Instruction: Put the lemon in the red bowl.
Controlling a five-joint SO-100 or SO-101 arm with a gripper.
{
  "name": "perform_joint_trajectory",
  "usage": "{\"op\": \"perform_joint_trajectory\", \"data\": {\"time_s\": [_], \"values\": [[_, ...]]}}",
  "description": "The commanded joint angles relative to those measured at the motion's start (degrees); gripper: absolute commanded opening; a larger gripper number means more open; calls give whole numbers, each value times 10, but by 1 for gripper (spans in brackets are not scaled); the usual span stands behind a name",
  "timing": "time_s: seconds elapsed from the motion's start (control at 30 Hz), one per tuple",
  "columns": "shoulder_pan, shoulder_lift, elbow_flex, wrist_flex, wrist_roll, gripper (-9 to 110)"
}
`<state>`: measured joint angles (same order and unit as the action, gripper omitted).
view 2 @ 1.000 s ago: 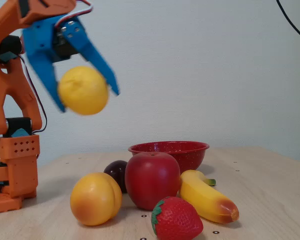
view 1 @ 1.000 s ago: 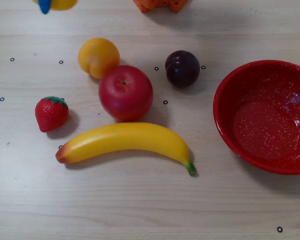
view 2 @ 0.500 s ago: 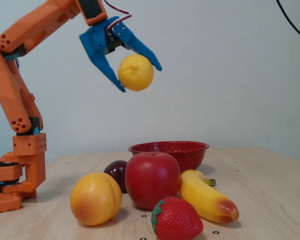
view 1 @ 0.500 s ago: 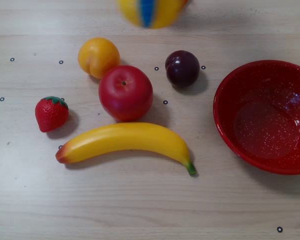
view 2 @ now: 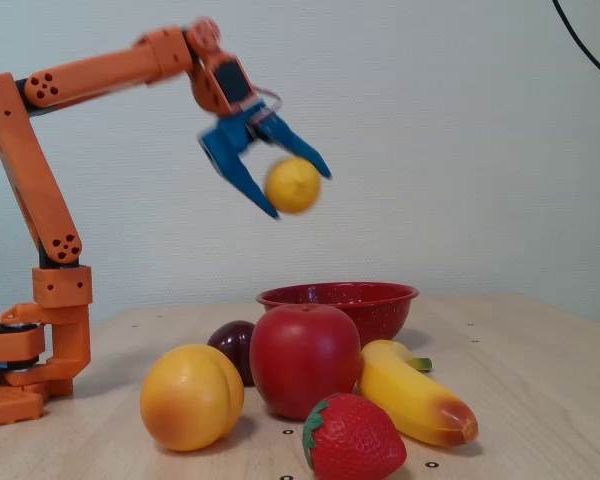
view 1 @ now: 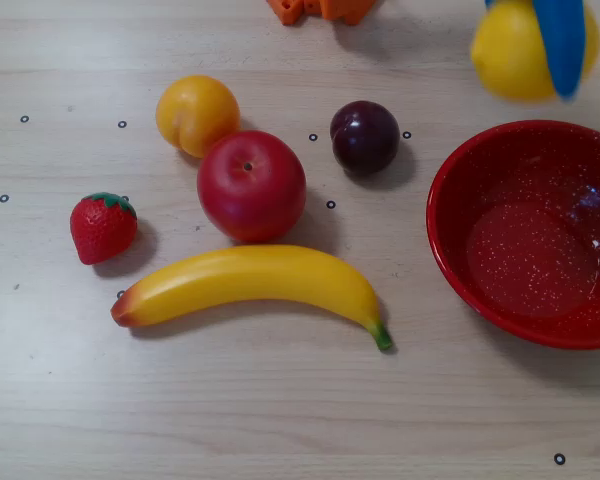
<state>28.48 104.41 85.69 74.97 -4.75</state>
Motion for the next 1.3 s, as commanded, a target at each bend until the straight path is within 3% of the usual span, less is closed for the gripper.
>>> {"op": "perform_joint_trajectory", "data": {"time_s": [0.0, 0.4, 0.5, 0.6, 0.87, 1.0, 1.27], "values": [[17, 15, 14, -72, 51, 0], [34, -83, 134, -352, 149, 0], [35, -106, 144, -381, 148, 11], [36, -126, 144, -374, 133, 33], [32, -142, 111, -336, 116, 47], [23, -135, 54, -287, 95, 40], [-18, -82, -50, -168, 83, 4]]}}
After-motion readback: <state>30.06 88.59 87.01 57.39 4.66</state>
